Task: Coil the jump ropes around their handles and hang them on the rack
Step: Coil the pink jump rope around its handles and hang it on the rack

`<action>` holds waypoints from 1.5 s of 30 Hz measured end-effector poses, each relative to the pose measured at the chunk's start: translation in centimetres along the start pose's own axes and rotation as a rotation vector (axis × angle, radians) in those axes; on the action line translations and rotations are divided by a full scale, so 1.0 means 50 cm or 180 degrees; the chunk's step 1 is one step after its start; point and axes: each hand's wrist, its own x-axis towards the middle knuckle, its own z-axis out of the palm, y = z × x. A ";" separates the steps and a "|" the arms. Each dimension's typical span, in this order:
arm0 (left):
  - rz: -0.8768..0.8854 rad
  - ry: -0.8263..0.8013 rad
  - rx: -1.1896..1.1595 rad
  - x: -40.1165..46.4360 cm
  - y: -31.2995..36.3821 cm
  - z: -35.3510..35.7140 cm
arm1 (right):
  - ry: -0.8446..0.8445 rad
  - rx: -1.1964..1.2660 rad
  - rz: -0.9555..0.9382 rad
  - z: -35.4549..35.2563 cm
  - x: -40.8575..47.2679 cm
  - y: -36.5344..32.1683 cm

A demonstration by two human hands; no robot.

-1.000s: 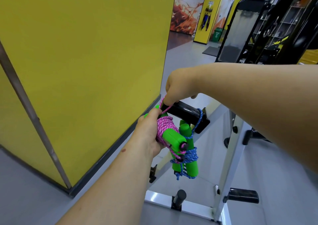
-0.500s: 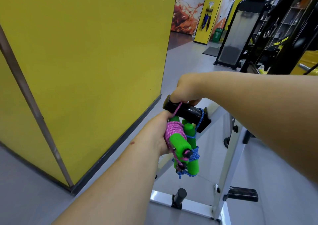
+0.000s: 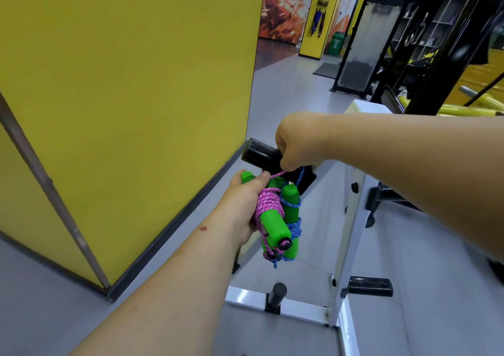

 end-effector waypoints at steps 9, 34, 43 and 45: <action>0.0261 0.0045 -0.0030 0.011 -0.028 -0.023 | 0.0204 -0.0755 -0.0065 0.018 -0.020 0.006; 0.0607 0.0161 0.0436 0.014 -0.049 -0.059 | 0.0170 -0.1234 -0.0253 0.042 -0.071 -0.010; 0.0728 0.0304 0.0793 -0.003 -0.052 -0.065 | 0.0234 -0.0995 -0.0283 0.052 -0.079 0.000; 0.0797 0.0377 0.0876 -0.008 -0.054 -0.068 | 0.0264 -0.0997 -0.0290 0.053 -0.080 -0.001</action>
